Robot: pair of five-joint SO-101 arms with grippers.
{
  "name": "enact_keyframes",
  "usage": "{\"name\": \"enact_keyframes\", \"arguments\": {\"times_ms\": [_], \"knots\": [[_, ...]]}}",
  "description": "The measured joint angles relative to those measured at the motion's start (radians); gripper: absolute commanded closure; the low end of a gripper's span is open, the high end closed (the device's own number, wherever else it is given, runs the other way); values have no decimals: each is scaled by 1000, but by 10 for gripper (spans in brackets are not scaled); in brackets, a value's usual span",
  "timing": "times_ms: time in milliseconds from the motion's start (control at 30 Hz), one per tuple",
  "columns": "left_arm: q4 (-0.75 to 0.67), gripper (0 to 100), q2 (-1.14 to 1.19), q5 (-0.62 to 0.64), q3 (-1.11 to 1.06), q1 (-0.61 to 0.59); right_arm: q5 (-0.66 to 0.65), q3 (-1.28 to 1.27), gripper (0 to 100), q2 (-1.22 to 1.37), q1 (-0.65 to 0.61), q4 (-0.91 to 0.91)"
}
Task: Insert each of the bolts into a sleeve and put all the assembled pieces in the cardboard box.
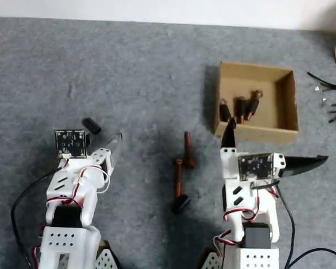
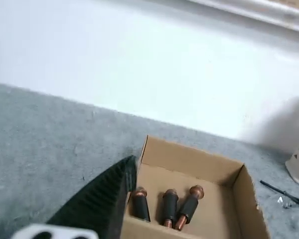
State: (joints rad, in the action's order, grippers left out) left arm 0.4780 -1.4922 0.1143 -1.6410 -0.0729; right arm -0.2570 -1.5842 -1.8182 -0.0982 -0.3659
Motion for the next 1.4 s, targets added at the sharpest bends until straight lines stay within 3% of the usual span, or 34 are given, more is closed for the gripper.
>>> {"name": "enact_keyframes", "arguments": {"times_ms": [500, 933, 1067, 1167, 1333, 1400], "knots": [[0, 737, 0, 0, 0, 0, 0, -69, 225, -12, 43, 91], [0, 737, 0, 0, 0, 0, -8, -81, 225, -14, 51, 660], [0, 737, 0, 0, 0, 0, -150, -84, 238, -15, 34, 879], [0, 737, 0, 0, 0, 0, -242, -84, 408, -15, 6, 934], [0, 737, 0, 0, 0, 0, -281, -84, 998, -15, 3, 947], [0, 737, 0, 0, 0, 0, -281, -84, 923, -15, 3, 947]]}}
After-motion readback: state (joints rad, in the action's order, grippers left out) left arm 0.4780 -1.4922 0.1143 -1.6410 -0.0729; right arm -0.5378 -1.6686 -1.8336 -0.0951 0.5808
